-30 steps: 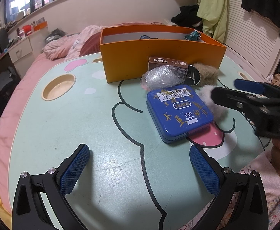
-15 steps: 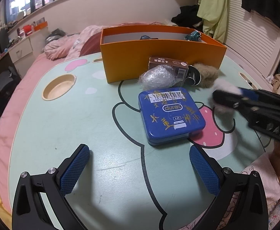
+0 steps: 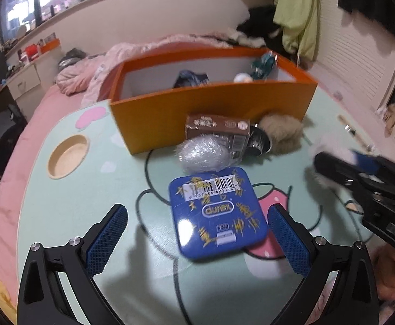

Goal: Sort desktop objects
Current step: 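Grasp the blue tin with the left gripper while the right gripper grasps the white fur ball, then carry the blue tin and white fur ball into the orange box, open both grippers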

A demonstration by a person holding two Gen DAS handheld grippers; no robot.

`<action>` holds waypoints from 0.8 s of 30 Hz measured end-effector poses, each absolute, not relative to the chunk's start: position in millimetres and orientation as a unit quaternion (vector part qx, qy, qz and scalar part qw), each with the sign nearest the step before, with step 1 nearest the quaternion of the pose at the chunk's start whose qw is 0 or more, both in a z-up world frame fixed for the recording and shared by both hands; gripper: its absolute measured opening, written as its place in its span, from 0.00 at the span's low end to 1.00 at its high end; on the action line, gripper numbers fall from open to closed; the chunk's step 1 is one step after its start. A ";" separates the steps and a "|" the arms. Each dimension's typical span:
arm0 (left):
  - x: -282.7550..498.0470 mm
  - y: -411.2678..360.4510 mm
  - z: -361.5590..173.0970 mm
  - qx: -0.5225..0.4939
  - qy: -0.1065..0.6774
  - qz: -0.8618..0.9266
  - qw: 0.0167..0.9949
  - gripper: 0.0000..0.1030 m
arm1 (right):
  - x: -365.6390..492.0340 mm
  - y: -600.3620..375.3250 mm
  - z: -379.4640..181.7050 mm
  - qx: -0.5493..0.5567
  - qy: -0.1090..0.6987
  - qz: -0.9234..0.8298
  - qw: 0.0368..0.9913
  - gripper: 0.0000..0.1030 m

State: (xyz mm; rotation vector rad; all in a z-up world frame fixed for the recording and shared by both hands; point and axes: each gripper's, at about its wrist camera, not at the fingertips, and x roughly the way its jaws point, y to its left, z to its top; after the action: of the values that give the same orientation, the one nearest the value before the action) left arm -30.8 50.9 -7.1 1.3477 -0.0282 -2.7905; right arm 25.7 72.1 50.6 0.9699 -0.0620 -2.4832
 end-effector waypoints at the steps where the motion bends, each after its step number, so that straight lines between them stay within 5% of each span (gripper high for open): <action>1: -34.5 52.5 -11.8 0.445 -0.014 -0.895 0.021 0.99 | 26.4 72.9 50.3 0.353 -0.022 -0.905 0.235 0.42; 3: -33.5 49.9 -13.3 0.445 -0.002 -0.895 0.006 0.85 | 27.6 74.3 49.8 0.351 -0.022 -0.906 0.236 0.42; 4: -30.5 46.8 -10.7 0.441 0.004 -0.898 0.003 0.69 | 28.0 74.8 49.7 0.351 -0.022 -0.906 0.235 0.42; 5: -27.6 43.7 -8.3 0.437 0.003 -0.899 0.011 0.67 | 28.1 75.5 49.3 0.351 -0.023 -0.906 0.235 0.42; 24: 6.6 3.4 71.4 0.326 0.041 -0.944 -0.016 0.66 | 13.9 82.1 86.7 0.333 -0.021 -0.912 0.239 0.42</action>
State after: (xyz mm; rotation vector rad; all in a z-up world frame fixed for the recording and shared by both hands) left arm 6.6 3.4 71.4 1.0340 0.1307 -2.9984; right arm 13.9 82.1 86.7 0.9119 -0.0578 -2.4974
